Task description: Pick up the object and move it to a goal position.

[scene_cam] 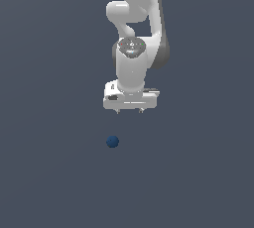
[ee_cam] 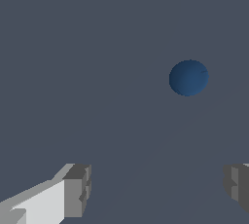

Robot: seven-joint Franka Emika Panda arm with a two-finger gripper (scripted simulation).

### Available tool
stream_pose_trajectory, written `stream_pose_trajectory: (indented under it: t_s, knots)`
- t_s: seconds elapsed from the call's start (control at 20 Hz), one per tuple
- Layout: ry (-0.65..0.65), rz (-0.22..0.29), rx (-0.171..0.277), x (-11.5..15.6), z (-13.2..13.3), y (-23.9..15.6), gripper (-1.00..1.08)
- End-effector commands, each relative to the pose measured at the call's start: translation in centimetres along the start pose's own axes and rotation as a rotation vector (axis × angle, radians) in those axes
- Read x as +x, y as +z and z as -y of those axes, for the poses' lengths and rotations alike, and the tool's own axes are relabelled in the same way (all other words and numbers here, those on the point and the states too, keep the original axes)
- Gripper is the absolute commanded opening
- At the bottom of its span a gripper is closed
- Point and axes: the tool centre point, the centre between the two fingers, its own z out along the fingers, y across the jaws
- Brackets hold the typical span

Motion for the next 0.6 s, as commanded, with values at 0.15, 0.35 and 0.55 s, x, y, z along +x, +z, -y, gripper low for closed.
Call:
stream_pose_trajectory:
  t_s: [0.15,0.35,0.55]
  knots:
    - [-0.005,-0.005,0.003,0.2,0.6,-0.4,1.0]
    - [-0.017,-0.023,0.013,0.7,2.7,-1.6,1.0]
    - [-0.015,-0.026,0.016,0.7,3.2,-1.9,1.0]
